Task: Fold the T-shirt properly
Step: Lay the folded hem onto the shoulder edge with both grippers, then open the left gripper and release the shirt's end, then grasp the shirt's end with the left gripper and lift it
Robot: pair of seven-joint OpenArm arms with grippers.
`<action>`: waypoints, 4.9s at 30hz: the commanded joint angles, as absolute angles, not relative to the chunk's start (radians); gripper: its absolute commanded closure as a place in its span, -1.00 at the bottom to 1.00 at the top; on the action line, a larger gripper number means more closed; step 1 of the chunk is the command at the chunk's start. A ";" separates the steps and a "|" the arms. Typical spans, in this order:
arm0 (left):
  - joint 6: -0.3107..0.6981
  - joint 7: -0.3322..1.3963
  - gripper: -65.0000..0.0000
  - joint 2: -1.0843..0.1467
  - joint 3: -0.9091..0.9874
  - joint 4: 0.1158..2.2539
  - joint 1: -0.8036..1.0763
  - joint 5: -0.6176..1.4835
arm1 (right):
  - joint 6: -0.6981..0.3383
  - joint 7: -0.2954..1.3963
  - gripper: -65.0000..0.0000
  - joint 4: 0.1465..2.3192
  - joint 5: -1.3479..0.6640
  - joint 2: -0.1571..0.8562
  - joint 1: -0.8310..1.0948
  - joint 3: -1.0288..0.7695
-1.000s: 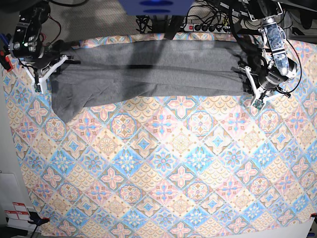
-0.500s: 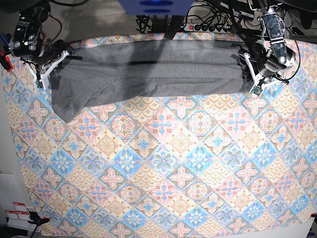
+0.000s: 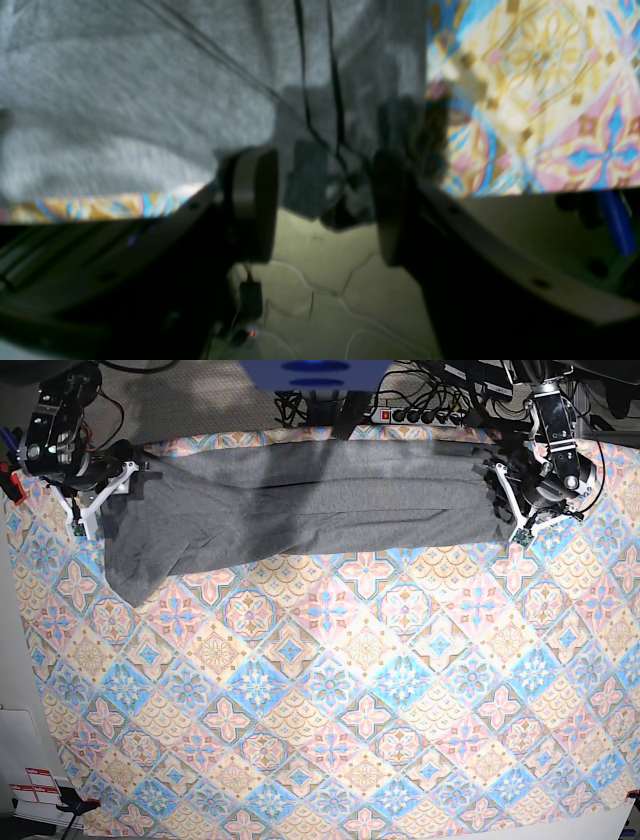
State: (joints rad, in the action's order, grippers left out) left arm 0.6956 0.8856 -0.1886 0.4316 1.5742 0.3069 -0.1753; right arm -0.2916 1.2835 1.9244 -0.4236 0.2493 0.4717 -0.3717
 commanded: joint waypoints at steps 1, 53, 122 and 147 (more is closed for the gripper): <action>0.698 0.901 0.18 -0.196 0.433 1.575 0.309 -0.185 | -0.292 1.271 0.02 1.940 -0.426 0.262 0.473 -0.381; 0.698 1.047 -0.28 -0.183 0.800 1.658 0.417 0.317 | -0.292 1.276 -0.01 1.937 -0.426 0.262 0.407 -0.374; 0.698 0.954 1.00 -0.297 0.432 1.274 0.341 0.489 | -0.292 1.277 0.01 1.939 -0.426 0.263 0.410 -0.374; 0.698 1.305 1.00 -0.189 0.278 1.886 0.346 0.572 | -0.292 1.274 0.01 1.939 -0.424 0.262 0.407 -0.374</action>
